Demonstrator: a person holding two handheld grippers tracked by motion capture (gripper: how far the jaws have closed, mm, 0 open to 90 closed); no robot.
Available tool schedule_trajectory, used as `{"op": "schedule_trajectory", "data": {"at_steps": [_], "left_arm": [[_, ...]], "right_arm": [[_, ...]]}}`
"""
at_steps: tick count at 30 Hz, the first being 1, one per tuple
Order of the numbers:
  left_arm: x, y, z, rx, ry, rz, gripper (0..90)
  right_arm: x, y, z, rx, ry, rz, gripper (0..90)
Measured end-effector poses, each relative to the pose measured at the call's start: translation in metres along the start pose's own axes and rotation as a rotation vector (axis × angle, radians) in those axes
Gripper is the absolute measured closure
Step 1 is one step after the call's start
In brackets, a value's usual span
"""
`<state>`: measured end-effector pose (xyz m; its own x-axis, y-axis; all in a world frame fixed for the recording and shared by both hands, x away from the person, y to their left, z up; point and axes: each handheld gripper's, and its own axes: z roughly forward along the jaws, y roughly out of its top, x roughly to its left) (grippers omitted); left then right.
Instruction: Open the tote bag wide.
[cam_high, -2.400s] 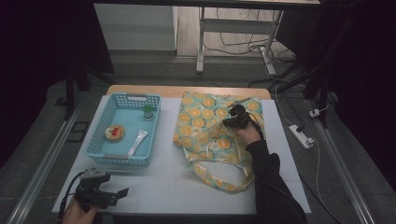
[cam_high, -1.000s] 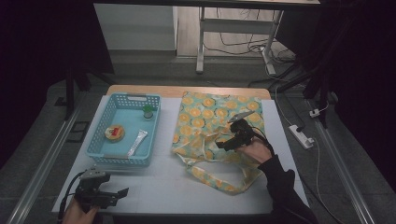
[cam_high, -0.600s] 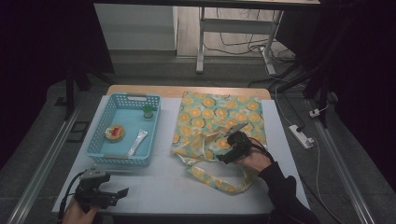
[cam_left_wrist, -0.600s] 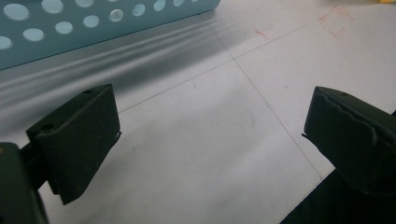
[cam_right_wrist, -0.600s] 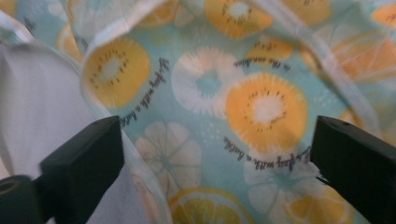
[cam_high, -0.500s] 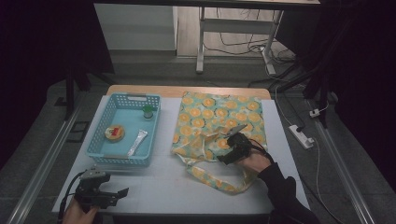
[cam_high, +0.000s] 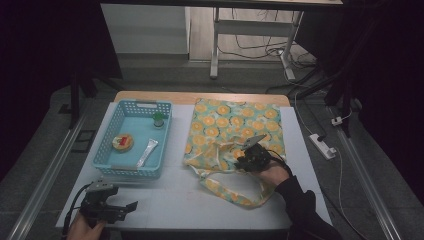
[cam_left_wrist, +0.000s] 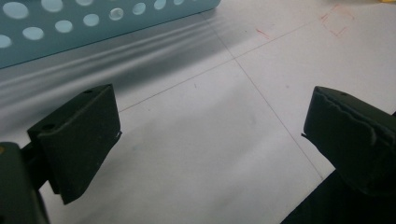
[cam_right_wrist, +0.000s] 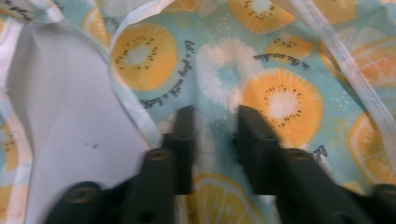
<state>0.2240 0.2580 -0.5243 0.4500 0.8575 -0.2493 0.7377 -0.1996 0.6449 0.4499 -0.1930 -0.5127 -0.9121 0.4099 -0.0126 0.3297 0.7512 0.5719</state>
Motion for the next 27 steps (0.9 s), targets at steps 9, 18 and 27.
{"op": "schedule_trajectory", "data": {"at_steps": [9, 18, 27], "left_arm": [[0.000, 0.000, 0.000, 0.003, -0.003, -0.003, 4.4], [0.000, 0.000, 0.000, 0.003, -0.003, -0.004, 4.5], [0.001, 0.000, 0.000, 0.003, -0.003, -0.005, 4.5]], "right_arm": [[0.002, 0.005, 0.001, 0.021, -0.007, 0.002, 90.0], [0.002, 0.011, -0.003, -0.035, 0.008, 0.059, 67.5], [0.029, 0.031, 0.009, -0.073, 0.073, 0.037, 48.9]]}}
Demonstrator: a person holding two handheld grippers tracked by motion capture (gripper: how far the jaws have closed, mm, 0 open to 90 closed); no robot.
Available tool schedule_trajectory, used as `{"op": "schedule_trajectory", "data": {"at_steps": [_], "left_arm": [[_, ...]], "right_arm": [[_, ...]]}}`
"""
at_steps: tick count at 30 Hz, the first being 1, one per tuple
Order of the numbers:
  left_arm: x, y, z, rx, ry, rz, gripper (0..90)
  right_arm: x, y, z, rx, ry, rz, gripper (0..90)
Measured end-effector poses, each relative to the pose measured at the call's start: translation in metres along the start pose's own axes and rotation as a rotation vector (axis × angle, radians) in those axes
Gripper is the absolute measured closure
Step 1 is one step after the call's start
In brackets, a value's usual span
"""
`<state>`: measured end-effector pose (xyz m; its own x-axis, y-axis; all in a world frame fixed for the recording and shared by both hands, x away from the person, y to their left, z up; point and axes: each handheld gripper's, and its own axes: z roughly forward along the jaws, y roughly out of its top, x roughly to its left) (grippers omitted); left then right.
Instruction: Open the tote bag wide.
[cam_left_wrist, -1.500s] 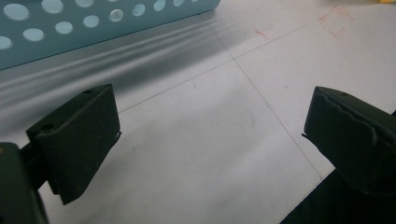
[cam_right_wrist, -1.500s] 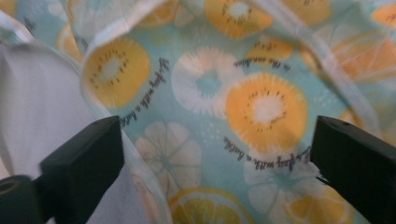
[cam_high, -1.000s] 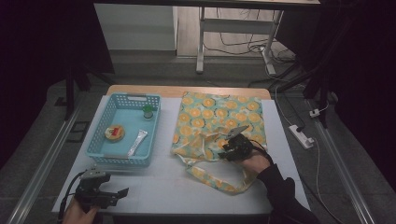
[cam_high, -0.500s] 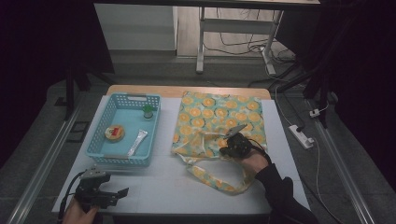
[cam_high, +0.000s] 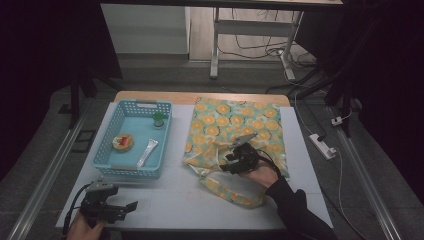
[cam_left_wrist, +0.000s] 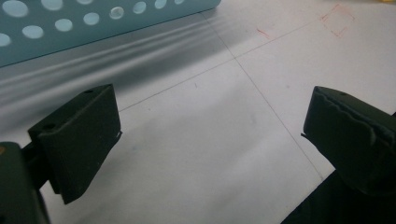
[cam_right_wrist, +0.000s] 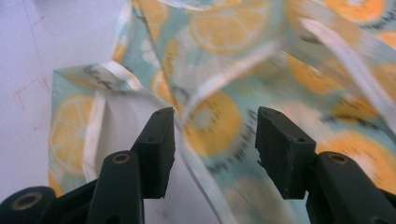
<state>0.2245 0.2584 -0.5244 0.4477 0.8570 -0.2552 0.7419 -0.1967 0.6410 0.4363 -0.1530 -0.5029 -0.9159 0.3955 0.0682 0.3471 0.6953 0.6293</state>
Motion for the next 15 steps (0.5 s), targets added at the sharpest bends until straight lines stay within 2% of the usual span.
{"op": "schedule_trajectory", "data": {"at_steps": [2, 3, 4, 6, 8, 11, 15], "left_arm": [[0.000, 0.000, 0.000, -0.001, 0.000, 0.000, 4.5], [0.000, 0.000, 0.000, -0.001, 0.000, 0.000, 4.5], [0.000, 0.000, 0.000, -0.002, 0.000, 0.000, 4.5], [0.000, 0.000, 0.000, -0.001, 0.000, 0.000, 4.5], [0.000, 0.000, 0.000, 0.000, 0.000, 0.000, 4.5], [0.000, 0.000, 0.000, 0.001, 0.001, 0.000, 4.5], [0.000, 0.000, 0.001, 0.003, 0.000, 0.000, 4.6]], "right_arm": [[0.004, 0.003, 0.006, 0.009, 0.013, -0.010, 55.8], [0.007, 0.004, 0.012, 0.032, 0.019, -0.030, 66.3], [0.007, 0.004, 0.012, 0.032, 0.019, -0.030, 66.3], [0.009, 0.004, 0.016, 0.052, 0.005, -0.047, 78.3], [0.008, 0.005, 0.015, 0.042, 0.015, -0.042, 87.2], [0.004, 0.009, 0.009, 0.009, -0.009, -0.033, 90.0], [-0.005, 0.013, 0.006, -0.006, -0.091, -0.023, 90.0]]}}
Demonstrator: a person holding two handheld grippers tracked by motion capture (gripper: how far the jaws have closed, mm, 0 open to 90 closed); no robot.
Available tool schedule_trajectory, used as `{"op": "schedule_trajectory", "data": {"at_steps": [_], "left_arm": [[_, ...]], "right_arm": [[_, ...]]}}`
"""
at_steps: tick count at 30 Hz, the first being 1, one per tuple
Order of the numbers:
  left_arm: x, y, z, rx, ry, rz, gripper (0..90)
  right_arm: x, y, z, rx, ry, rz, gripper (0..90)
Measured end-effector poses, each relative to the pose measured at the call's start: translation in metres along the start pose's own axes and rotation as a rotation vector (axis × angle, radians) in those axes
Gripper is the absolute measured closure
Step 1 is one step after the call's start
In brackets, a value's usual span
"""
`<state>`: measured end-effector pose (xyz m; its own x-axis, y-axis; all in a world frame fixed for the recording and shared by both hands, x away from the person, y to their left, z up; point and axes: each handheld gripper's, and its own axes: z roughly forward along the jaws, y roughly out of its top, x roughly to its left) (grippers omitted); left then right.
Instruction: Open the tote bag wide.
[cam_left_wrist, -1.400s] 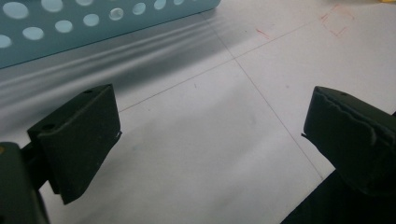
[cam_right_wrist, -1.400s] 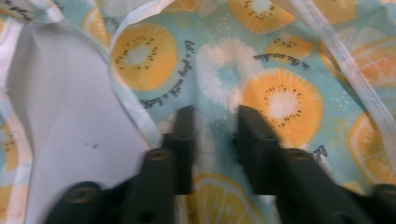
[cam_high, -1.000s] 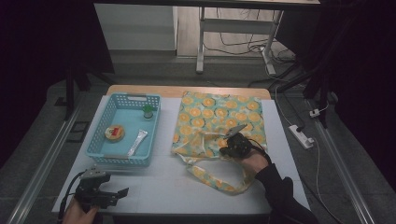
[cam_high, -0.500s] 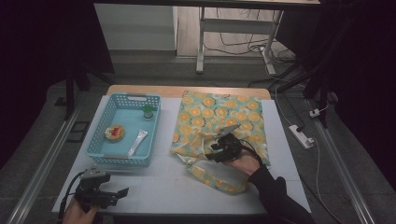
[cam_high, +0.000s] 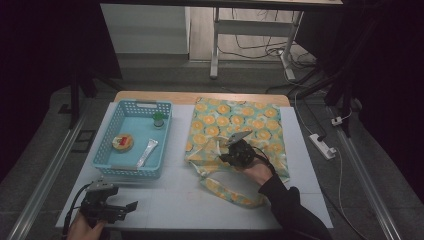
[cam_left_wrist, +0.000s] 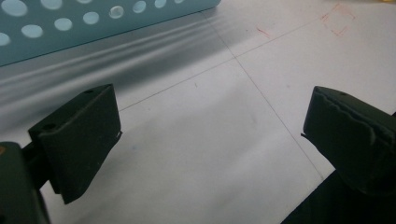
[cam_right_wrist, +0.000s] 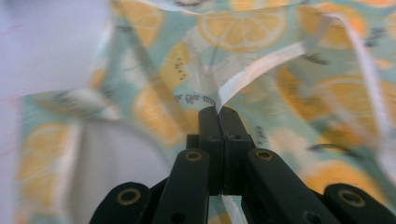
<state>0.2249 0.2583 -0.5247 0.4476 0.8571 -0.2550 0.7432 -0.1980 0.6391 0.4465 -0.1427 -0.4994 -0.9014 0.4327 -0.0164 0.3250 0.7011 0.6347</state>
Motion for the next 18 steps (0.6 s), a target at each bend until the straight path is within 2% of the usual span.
{"op": "schedule_trajectory", "data": {"at_steps": [2, 3, 5, 9, 10, 11, 12, 14, 18], "left_arm": [[0.000, 0.000, 0.000, 0.000, 0.000, 0.000, 4.6], [0.000, 0.000, 0.000, 0.000, 0.000, 0.000, 4.6], [0.000, 0.000, 0.000, -0.001, 0.000, 0.000, 4.6], [0.000, 0.000, 0.000, -0.002, 0.001, 0.001, 4.6], [0.000, 0.000, 0.000, -0.002, 0.001, 0.001, 4.6], [0.000, 0.000, 0.000, -0.002, 0.001, 0.001, 4.6], [0.000, 0.000, 0.000, -0.002, 0.001, 0.001, 4.6], [0.000, 0.000, 0.000, -0.001, 0.000, 0.000, 4.6], [0.000, 0.000, 0.000, -0.002, 0.002, 0.000, 4.7]], "right_arm": [[-0.003, 0.000, 0.003, 0.007, -0.020, -0.001, 87.5], [-0.003, -0.001, 0.007, 0.018, -0.014, 0.000, 81.8], [-0.002, -0.003, 0.009, 0.026, -0.012, -0.003, 78.6], [-0.001, -0.006, 0.014, 0.046, -0.014, -0.015, 61.8], [-0.001, -0.007, 0.015, 0.046, -0.005, -0.012, 52.4], [-0.001, -0.007, 0.015, 0.046, -0.005, -0.012, 52.4], [0.000, -0.008, 0.016, 0.051, -0.010, -0.018, 48.4], [0.000, -0.010, 0.016, 0.056, -0.041, -0.027, 41.2], [-0.005, -0.015, 0.011, 0.058, -0.090, -0.032, 35.8]]}}
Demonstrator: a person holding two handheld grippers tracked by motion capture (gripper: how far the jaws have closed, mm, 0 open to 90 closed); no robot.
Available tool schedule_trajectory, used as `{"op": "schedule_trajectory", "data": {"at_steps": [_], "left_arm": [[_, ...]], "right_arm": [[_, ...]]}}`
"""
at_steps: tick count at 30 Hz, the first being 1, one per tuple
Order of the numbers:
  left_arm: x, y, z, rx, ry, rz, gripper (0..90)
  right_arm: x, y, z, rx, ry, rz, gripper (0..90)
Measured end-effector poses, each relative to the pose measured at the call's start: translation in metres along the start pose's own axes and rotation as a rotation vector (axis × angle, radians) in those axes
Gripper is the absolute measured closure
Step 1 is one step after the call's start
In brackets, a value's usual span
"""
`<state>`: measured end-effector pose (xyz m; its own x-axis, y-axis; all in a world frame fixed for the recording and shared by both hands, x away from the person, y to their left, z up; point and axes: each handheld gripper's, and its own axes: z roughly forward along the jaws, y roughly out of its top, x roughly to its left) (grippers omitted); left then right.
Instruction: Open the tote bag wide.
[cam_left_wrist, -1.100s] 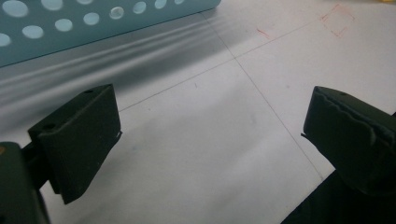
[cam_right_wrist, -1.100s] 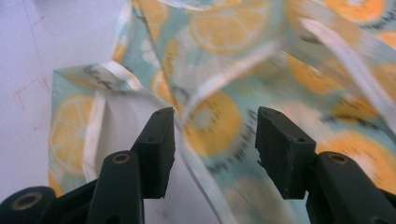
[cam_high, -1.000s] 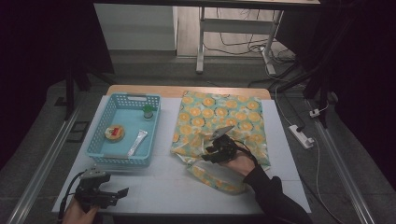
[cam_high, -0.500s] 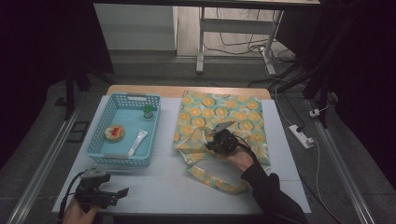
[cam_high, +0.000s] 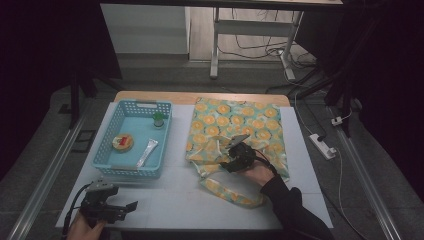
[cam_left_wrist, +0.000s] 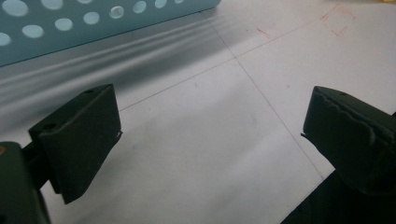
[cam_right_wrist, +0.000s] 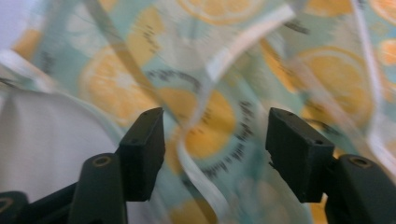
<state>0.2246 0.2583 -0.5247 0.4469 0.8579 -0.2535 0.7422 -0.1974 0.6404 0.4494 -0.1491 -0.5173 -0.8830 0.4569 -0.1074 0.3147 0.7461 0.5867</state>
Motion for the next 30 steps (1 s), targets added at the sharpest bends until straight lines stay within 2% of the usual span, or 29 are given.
{"op": "schedule_trajectory", "data": {"at_steps": [4, 8, 11, 13, 17, 19, 21, 26, 28, 30], "left_arm": [[0.000, 0.000, 0.000, 0.000, -0.002, -0.001, 4.7], [0.000, 0.000, 0.000, 0.000, -0.001, 0.000, 4.7], [0.000, 0.000, 0.000, 0.001, 0.000, 0.000, 4.7], [0.000, 0.000, 0.000, 0.002, 0.000, -0.001, 4.8], [0.000, 0.000, 0.000, 0.001, 0.001, -0.001, 4.8], [0.000, 0.000, 0.000, 0.002, 0.001, -0.002, 4.8], [0.000, 0.000, 0.000, 0.002, 0.001, -0.003, 4.8], [0.000, 0.000, 0.000, 0.002, 0.001, -0.003, 4.8], [0.000, 0.000, 0.000, 0.002, 0.001, -0.002, 4.8], [0.000, 0.000, 0.000, 0.001, 0.000, -0.004, 4.8]], "right_arm": [[-0.011, -0.008, -0.004, 0.004, -0.026, 0.031, 29.5], [-0.023, -0.017, -0.008, 0.003, -0.032, 0.072, 28.2], [-0.030, -0.021, -0.008, -0.005, -0.001, 0.102, 31.7], [-0.031, -0.020, -0.008, -0.004, 0.007, 0.090, 39.3], [-0.026, -0.017, -0.010, -0.003, 0.039, 0.058, 65.9], [-0.025, -0.016, -0.010, -0.003, 0.049, 0.057, 78.3], [-0.025, -0.017, -0.011, -0.005, 0.046, 0.057, 87.3], [-0.028, -0.017, -0.011, -0.005, 0.060, 0.094, 90.0], [-0.027, -0.017, -0.013, -0.004, 0.055, 0.090, 90.0], [-0.029, -0.015, -0.018, -0.032, 0.056, 0.106, 90.0]]}}
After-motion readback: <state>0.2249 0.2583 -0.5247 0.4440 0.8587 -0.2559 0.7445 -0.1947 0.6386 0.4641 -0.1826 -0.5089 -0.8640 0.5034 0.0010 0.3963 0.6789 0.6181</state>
